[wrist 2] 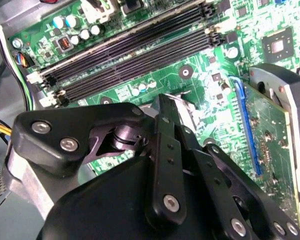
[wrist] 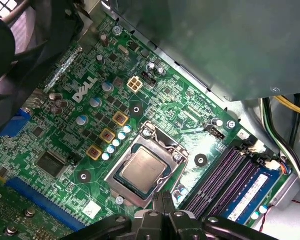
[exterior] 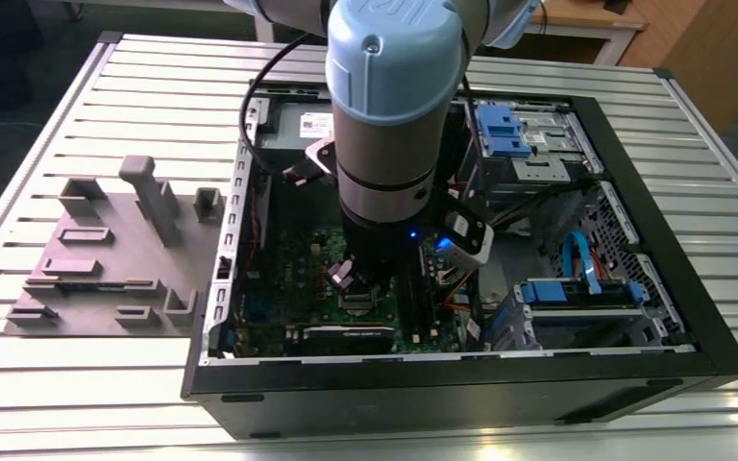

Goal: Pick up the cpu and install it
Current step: 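Install the first cpu locking lever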

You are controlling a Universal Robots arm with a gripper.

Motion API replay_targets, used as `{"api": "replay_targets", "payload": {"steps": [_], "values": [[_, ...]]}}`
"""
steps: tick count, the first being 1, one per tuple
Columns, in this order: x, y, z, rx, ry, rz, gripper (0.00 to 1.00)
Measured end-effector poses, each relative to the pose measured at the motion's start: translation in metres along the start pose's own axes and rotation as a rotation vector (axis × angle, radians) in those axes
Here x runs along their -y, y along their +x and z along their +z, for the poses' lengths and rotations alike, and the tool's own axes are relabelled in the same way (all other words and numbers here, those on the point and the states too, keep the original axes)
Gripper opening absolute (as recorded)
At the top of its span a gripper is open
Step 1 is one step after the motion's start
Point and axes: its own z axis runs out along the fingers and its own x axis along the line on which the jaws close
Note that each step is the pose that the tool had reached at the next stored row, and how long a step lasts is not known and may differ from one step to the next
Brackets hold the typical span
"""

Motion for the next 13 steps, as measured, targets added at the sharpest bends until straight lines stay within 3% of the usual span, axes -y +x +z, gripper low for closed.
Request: {"api": "replay_targets", "payload": {"steps": [8,13], "values": [[0.0056,-0.0072,0.0019,0.0005,-0.0012,-0.009,0.10],[0.0064,-0.0077,0.0031,0.0031,-0.0039,-0.016,0.10]]}}
